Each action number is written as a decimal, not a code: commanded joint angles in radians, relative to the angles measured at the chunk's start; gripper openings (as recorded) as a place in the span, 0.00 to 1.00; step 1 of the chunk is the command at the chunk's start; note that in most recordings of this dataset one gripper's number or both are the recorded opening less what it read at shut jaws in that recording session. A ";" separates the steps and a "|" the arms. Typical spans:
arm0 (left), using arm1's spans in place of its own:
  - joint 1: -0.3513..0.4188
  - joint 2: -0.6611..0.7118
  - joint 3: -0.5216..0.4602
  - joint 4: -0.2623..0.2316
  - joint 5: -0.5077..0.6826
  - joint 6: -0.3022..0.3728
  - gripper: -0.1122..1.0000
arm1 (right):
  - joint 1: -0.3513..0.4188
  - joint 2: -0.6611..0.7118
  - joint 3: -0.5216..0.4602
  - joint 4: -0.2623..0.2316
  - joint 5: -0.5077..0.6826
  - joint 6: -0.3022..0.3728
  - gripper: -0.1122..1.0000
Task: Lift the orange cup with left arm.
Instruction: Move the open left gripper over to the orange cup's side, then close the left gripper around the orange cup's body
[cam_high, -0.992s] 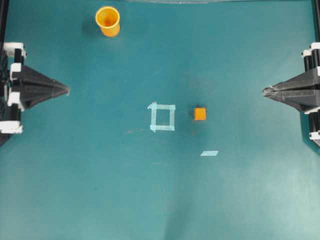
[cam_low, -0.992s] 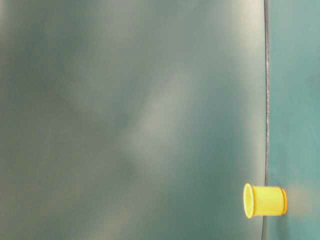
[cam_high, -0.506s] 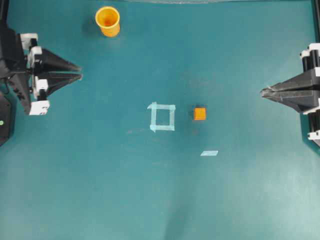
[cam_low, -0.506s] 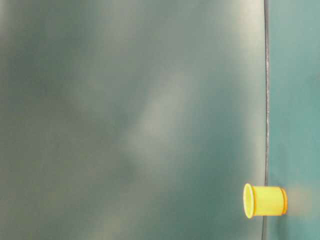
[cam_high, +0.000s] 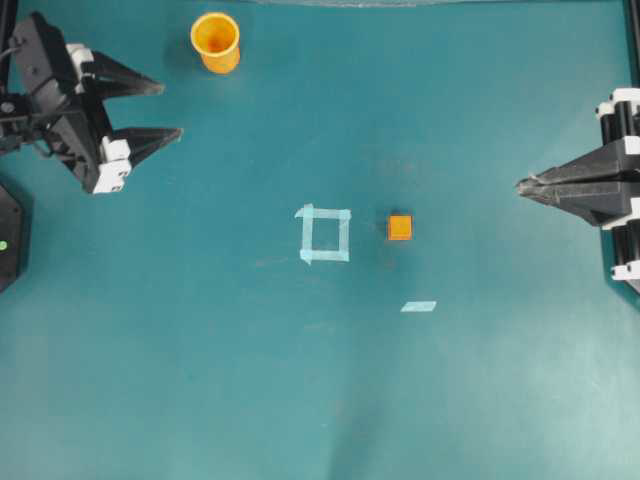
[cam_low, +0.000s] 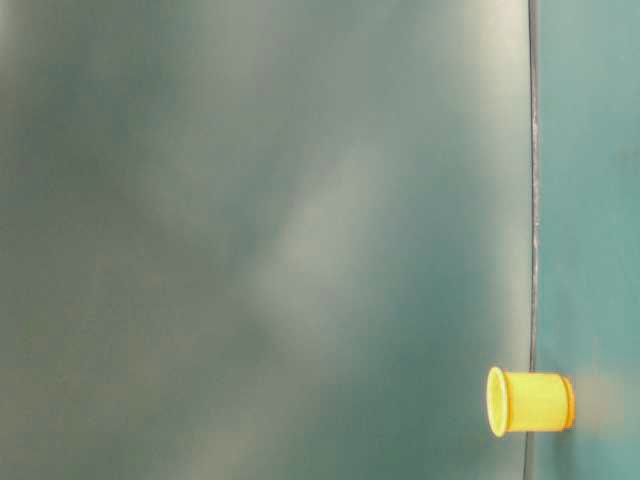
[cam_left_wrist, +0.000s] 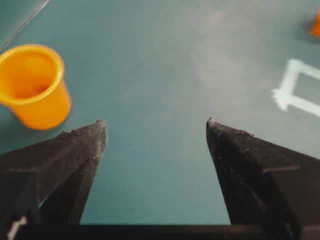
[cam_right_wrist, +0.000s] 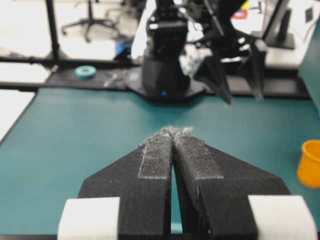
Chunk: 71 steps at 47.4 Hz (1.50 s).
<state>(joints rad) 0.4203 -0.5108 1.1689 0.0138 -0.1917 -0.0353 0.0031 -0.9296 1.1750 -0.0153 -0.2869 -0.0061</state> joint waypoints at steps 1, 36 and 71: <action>0.029 0.038 -0.015 -0.003 -0.028 0.000 0.81 | 0.002 0.005 -0.031 -0.002 -0.003 0.002 0.10; 0.225 0.422 -0.172 -0.017 -0.061 -0.037 0.83 | 0.002 0.031 -0.035 -0.002 -0.003 0.002 0.10; 0.221 0.581 -0.304 -0.017 -0.057 -0.092 0.83 | 0.002 0.044 -0.049 -0.002 0.041 0.002 0.10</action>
<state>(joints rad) 0.6473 0.0782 0.8928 -0.0015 -0.2454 -0.1258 0.0031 -0.8897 1.1551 -0.0153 -0.2439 -0.0061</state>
